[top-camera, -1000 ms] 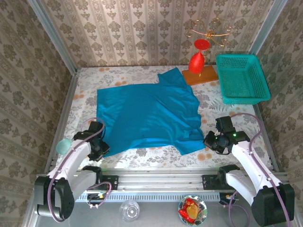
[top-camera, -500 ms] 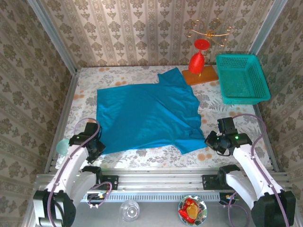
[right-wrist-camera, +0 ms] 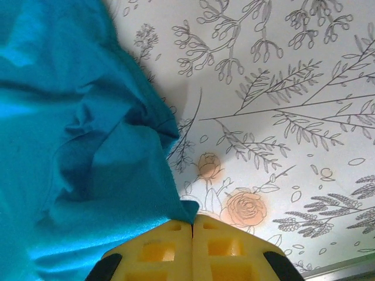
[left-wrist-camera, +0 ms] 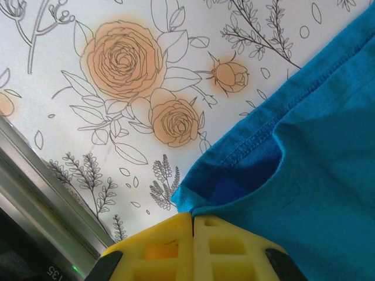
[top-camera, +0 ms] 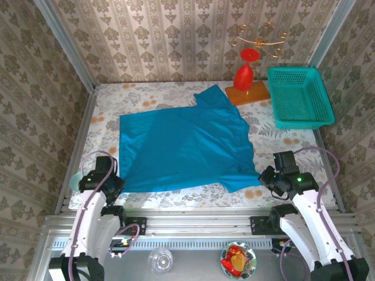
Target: Fold the inside-out t-shirt
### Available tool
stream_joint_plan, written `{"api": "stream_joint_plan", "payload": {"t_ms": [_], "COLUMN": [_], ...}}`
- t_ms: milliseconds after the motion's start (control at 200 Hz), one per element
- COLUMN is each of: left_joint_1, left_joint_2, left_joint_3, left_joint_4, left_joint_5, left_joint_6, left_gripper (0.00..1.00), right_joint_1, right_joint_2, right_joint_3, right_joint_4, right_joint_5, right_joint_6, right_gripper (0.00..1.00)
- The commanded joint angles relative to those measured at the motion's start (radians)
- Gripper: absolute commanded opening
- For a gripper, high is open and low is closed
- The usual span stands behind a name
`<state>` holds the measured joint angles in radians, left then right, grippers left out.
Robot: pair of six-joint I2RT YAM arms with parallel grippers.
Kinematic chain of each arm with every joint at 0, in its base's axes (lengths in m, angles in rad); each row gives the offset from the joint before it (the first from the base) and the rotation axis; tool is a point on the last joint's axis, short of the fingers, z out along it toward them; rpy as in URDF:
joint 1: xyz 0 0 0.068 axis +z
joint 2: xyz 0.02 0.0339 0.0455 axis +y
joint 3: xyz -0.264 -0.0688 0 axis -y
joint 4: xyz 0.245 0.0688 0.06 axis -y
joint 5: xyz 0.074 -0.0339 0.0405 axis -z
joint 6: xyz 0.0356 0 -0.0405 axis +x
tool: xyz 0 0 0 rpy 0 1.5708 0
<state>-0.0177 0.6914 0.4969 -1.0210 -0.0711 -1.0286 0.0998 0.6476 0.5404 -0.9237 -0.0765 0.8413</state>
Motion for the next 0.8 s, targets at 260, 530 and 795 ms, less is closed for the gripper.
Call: {"api": "stream_joint_plan", "payload": {"t_ms": [260,530,795], "left_joint_1": [0.010,0.018,0.064], "left_joint_2": [-0.006,0.186,0.432], "left_joint_3": [0.114,0.188,0.288], "left_joint_4": [-0.014,0.151,0.272], "left_joint_5": [0.002,0.062,0.083], "left_joint_6": [0.059,0.195,0.306], "left_gripper": [0.00,0.00,0.00], "right_joint_1": [-0.003,-0.005,-0.006], "right_joint_2": [-0.133,0.105,0.430], "right_joint_3": [0.023,0.096,0.278], "right_joint_4": [-0.181,0.047,0.227], "right_joint_5": [-0.073,-0.082,-0.048], "right_joint_6": [0.071,-0.018,-0.110], "right_gripper": [0.00,0.00,0.00]}}
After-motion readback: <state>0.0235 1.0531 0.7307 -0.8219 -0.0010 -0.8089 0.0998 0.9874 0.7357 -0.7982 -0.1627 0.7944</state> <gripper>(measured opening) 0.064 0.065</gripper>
